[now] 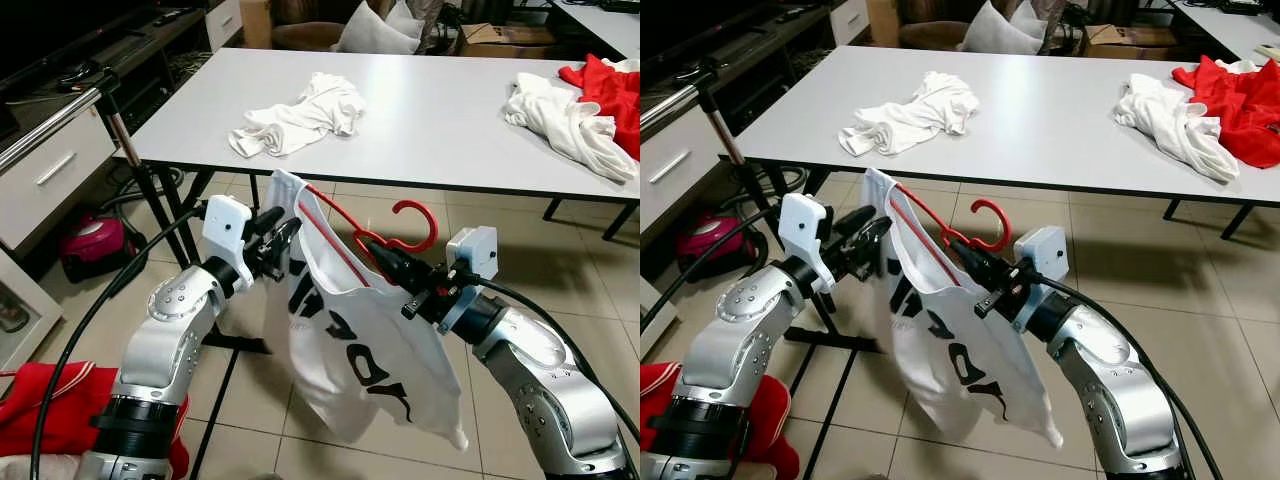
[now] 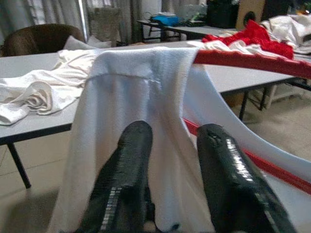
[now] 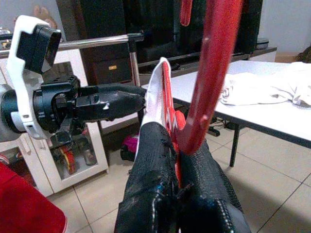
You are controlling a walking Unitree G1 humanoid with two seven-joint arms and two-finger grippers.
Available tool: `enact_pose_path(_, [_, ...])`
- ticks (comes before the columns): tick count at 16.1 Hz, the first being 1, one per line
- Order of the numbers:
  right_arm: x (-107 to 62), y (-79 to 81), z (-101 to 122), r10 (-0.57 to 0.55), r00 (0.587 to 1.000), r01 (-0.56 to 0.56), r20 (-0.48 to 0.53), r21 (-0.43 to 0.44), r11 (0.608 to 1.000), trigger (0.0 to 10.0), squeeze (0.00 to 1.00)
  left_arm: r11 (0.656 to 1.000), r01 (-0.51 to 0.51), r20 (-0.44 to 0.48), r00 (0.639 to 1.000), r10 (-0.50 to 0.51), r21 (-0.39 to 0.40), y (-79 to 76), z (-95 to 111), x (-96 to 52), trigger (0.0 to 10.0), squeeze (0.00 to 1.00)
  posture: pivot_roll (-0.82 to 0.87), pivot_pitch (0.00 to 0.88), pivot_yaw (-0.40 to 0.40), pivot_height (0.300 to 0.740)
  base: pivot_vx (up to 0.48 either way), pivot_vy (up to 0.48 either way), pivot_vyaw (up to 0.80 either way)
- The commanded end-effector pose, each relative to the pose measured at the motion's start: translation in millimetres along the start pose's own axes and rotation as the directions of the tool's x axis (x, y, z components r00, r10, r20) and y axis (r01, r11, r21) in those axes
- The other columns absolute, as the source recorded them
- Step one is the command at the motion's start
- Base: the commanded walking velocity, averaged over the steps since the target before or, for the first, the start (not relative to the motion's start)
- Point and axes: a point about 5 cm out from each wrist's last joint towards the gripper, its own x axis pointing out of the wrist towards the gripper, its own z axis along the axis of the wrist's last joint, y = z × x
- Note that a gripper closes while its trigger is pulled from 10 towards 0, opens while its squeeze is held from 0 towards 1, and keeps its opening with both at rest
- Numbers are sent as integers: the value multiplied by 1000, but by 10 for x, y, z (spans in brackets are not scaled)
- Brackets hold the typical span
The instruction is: Hang hanger
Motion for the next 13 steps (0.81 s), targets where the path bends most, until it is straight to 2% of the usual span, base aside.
enact_pose_path(1, [51, 26, 129, 17, 999, -16, 49, -32, 999, 0, 0, 999, -35, -1, 999, 35, 1, 49, -6, -2, 10000, 1000, -139, 0, 83, 740, 0, 0, 0])
enact_pose_path(3, [55, 30, 136, 18, 999, -16, 52, -34, 999, 0, 0, 996, -54, 17, 998, 56, -75, 29, -13, 33, 10000, 1000, -140, 0, 84, 740, 0, 0, 0])
enact_pose_path(4, [55, 31, 140, 19, 998, -17, 53, -36, 999, 0, 0, 995, -57, 16, 998, 58, -76, 23, -15, 42, 10000, 1000, -139, 0, 83, 740, 0, 0, 0])
enact_pose_path(5, [57, 41, 142, 26, 998, -24, 54, -29, 999, 0, 0, 995, -48, 9, 999, 49, -88, -6, -31, 79, 10000, 251, -139, 0, 83, 740, 0, 0, 0])
enact_pose_path(6, [58, 44, 142, 27, 998, -25, 54, -26, 999, 0, 0, 995, -45, 8, 999, 46, -93, -14, -35, 87, 10000, 251, -139, 0, 83, 740, 0, 0, 0])
enact_pose_path(7, [63, 56, 146, 32, 998, -31, 56, -25, 999, 0, 0, 995, -48, -11, 999, 47, -84, -22, -65, 118, 3451, 0, -139, 0, 83, 740, 0, 0, 0])
enact_pose_path(8, [73, 72, 154, 39, 998, -38, 58, -27, 999, 0, 0, 995, -47, -22, 999, 45, -94, -39, -87, 173, 0, 0, -146, 0, 85, 740, 0, 0, 0])
enact_pose_path(13, [68, 74, 173, 34, 997, -32, 66, -30, 999, 0, 0, 996, -76, -54, 996, 74, -48, 10, -140, 182, 0, 0, -148, 0, 88, 740, 0, 0, 0])
